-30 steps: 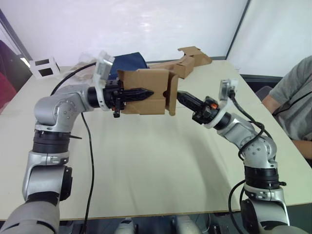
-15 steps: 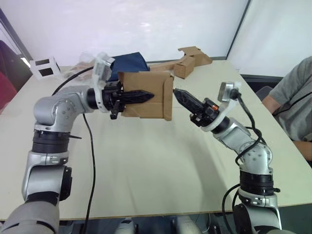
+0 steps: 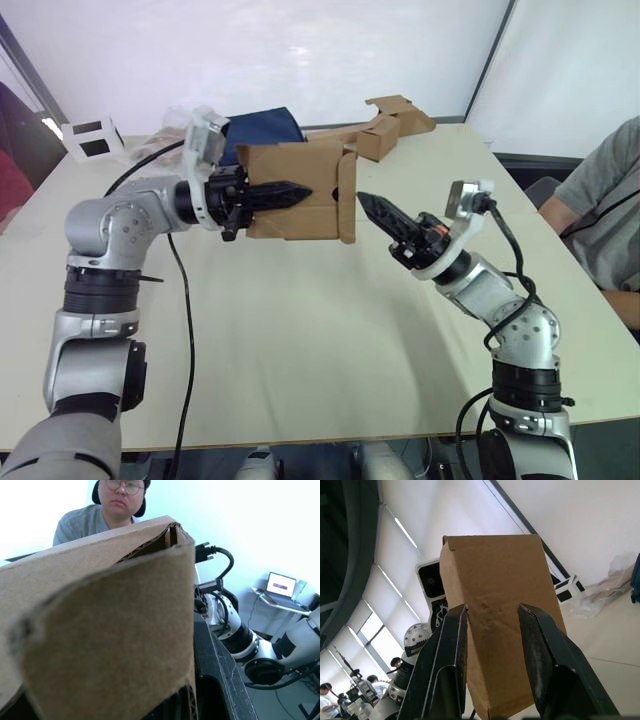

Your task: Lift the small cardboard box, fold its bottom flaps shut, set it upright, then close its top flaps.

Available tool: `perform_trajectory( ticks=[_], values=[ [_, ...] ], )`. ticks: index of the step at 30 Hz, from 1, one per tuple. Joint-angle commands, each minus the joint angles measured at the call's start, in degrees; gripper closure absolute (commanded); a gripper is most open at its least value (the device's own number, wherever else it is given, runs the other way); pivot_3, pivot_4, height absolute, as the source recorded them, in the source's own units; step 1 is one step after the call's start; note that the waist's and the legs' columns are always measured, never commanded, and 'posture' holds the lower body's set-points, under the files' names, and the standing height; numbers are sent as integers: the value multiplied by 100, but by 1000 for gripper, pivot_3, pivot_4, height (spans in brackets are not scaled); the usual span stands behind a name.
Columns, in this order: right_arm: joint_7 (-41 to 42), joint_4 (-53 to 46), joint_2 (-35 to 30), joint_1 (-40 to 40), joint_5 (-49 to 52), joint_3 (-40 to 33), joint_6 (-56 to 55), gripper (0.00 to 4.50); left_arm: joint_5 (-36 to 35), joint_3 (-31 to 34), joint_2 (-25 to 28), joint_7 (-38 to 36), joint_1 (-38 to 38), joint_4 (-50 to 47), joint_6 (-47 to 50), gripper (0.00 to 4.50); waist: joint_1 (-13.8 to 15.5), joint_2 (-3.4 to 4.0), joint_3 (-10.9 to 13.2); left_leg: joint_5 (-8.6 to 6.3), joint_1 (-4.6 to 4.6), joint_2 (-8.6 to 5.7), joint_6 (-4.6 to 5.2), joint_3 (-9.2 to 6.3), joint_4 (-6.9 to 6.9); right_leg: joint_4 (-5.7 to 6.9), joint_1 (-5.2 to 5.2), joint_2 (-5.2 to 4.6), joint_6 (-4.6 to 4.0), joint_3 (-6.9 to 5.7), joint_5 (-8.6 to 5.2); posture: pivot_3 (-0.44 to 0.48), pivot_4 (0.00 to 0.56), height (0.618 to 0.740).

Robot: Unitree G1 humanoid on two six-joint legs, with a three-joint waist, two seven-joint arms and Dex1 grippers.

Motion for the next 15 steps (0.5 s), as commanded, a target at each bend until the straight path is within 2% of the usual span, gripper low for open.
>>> perform_trajectory(
  ticks=[1, 12, 15],
  values=[
    [-7, -251, 51, -40, 141, -32, -120, 2937, -53, 182, 92, -50, -152, -10, -83, 4500, 0, 0, 0, 0, 0, 0, 0, 0, 0, 0, 0, 0, 0, 0, 0, 0, 150, 740],
    [-44, -219, 64, -70, 85, 10, -161, 2937, -35, 164, 109, -64, -132, 4, -99, 4500, 1, 0, 0, 0, 0, 0, -1, 0, 0, 0, 0, 0, 0, 0, 0, 0, 150, 740],
    [-55, -209, 82, -73, 85, 17, -181, 3639, -47, 173, 121, -64, -114, -17, -88, 4500, -1, 0, 0, 0, 0, 0, 0, 0, 0, 0, 0, 0, 0, 0, 0, 0, 150, 740]
  ],
)
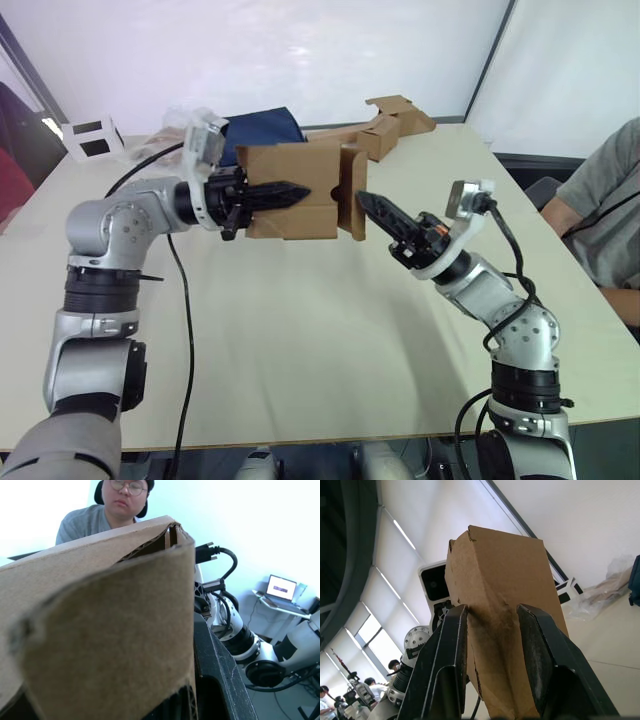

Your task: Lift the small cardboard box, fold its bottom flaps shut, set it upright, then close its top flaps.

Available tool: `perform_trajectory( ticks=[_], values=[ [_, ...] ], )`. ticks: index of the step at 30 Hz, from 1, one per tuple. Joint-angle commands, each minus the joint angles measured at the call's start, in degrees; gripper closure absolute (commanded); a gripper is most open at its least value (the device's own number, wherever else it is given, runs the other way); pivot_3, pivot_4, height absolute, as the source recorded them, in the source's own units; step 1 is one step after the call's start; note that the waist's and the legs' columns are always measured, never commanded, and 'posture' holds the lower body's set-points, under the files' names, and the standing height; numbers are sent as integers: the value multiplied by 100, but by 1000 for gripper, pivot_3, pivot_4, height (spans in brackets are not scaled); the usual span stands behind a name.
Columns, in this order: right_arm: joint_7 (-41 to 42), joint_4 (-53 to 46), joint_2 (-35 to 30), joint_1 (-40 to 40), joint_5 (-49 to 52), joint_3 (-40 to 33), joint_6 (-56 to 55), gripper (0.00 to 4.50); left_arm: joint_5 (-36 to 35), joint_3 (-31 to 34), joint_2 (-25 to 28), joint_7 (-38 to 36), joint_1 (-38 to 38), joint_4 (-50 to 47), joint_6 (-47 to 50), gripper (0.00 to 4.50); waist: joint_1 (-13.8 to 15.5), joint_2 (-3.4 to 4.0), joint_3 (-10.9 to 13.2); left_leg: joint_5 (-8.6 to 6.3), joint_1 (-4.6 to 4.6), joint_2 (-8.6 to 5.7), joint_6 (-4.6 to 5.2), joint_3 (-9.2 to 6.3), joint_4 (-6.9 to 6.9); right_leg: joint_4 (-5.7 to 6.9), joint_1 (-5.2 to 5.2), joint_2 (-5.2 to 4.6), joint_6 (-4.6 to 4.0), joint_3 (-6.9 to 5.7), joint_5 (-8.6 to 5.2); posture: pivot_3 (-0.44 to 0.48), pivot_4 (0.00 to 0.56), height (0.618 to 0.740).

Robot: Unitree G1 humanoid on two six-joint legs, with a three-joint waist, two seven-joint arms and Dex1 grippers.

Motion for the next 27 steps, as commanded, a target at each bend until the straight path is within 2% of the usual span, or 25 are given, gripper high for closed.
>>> perform_trajectory(
  ticks=[1, 27],
  values=[
    [8, -197, 59, -71, 82, 3, -113, 3995, -54, 175, 116, -56, -109, -119, -77, 4500, -1, 0, 0, 0, 0, 0, 0, 0, 0, 0, 0, 0, 0, 0, 0, 0, 150, 740],
    [-95, -11, 158, -197, -373, 138, -518, 3995, 1, 91, 100, -48, -15, -200, -202, 4500, 0, 0, 0, 0, 0, 0, 0, 0, 0, 0, 0, 0, 0, 0, 0, 0, 150, 740]
  ],
)
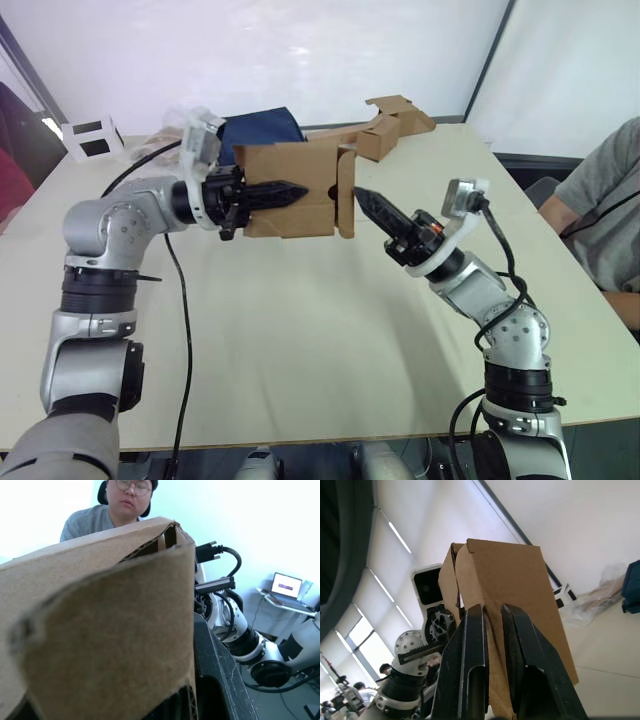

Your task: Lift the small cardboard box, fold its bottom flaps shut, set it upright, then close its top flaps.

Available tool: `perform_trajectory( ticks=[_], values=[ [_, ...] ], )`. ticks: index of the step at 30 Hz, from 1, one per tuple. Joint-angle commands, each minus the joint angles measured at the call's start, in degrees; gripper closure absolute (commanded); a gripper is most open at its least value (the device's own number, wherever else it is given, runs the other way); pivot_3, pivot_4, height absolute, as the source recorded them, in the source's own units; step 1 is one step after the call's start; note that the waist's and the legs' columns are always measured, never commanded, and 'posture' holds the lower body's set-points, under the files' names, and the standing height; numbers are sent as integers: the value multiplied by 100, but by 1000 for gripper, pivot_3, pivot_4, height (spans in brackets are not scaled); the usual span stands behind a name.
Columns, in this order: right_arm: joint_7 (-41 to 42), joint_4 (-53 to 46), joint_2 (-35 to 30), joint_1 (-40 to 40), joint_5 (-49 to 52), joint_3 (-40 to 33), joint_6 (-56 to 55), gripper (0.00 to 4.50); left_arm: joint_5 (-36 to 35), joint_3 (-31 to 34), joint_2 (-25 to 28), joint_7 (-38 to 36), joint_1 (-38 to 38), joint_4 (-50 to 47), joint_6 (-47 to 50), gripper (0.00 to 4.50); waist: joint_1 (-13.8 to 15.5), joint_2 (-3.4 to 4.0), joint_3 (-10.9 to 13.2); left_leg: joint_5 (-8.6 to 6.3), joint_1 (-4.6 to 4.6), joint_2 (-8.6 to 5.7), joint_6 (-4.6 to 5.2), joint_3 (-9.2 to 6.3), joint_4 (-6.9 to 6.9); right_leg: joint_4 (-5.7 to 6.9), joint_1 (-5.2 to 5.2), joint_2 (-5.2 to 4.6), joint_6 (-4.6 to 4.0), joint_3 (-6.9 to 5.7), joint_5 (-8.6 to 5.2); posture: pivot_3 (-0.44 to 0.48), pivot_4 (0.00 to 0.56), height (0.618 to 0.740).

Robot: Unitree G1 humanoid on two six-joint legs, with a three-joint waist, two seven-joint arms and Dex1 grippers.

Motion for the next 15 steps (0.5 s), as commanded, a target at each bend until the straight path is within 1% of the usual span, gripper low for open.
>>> perform_trajectory(
  ticks=[1, 15],
  values=[
    [-31, -43, 65, -171, -26, -23, -121, 3995, -42, 105, 36, -42, -33, -210, -88, 4500, -1, 0, 0, 0, 0, 0, 0, 0, 0, 0, 0, 0, 0, 0, 0, 0, 150, 740],
    [-189, -136, 364, -140, -171, 185, -172, 3995, 107, 8, -201, 34, -32, -157, -259, 4500, -1, 0, 0, 1, 0, 0, -2, 0, 0, 0, 0, 0, 0, 0, 0, 0, 150, 740]
  ],
)
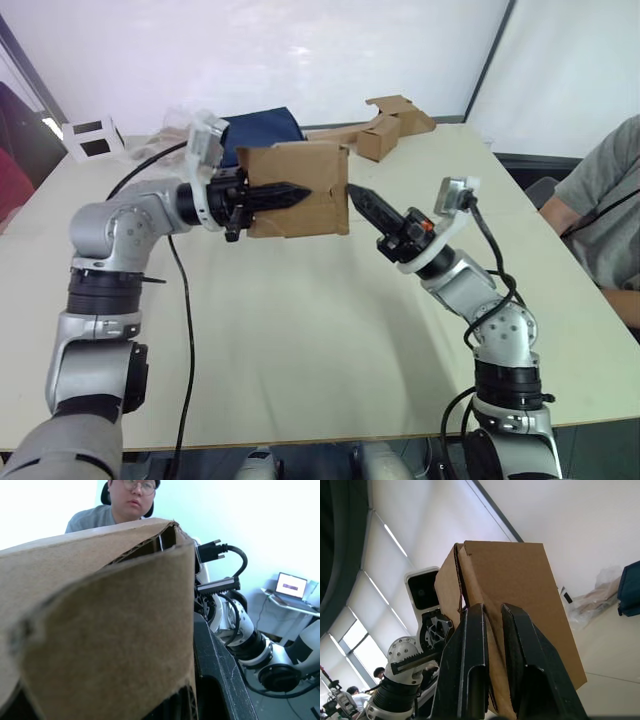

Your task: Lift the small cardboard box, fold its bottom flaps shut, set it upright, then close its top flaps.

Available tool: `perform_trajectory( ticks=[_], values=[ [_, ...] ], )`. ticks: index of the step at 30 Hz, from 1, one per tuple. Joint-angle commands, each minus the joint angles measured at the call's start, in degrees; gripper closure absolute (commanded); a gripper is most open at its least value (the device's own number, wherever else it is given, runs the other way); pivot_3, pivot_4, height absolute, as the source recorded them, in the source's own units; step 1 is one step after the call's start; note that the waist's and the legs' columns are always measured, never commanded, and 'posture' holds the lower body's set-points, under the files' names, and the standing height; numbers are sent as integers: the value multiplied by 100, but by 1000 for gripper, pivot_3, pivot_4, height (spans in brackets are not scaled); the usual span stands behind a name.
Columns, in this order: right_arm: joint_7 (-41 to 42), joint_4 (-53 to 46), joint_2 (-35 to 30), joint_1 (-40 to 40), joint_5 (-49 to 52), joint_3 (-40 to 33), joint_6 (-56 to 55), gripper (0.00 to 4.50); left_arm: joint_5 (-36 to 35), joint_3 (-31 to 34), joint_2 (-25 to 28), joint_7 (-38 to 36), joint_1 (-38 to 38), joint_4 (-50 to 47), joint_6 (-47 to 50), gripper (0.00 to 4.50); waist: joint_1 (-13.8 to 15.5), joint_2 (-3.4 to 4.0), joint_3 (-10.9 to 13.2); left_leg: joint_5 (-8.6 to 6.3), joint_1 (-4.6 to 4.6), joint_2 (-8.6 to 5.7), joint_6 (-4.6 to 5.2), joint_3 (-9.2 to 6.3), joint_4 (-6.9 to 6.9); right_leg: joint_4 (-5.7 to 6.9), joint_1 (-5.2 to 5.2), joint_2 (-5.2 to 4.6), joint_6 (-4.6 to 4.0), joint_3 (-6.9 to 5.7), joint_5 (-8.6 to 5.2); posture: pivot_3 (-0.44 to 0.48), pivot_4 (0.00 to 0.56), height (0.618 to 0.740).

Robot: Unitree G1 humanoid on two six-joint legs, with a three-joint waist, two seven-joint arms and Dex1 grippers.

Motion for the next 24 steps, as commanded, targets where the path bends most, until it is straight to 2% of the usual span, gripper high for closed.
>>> perform_trajectory(
  ticks=[1, 17, 24],
  values=[
    [-48, -166, 90, -66, -55, 73, -95, 3995, 15, 1, -48, -62, -61, -146, -146, 4500, -1, 0, 0, 0, 0, 0, 0, 0, 0, 0, 0, 0, 0, 0, 0, 0, 150, 740],
    [-113, -321, 412, 69, 339, 279, 104, 3995, 229, 91, -199, 105, -110, 143, -437, 4500, -1, 0, 0, 1, 0, 0, -3, 0, 0, 0, 0, 0, 0, 0, 0, 0, 150, 740],
    [-243, -470, 299, 256, 480, 143, 230, 3995, 168, 154, -213, 163, -91, 100, -431, 4500, 2, 0, 0, 3, 0, 0, -6, 0, 0, 0, 0, 0, 0, 0, 0, 0, 150, 740]
  ],
)
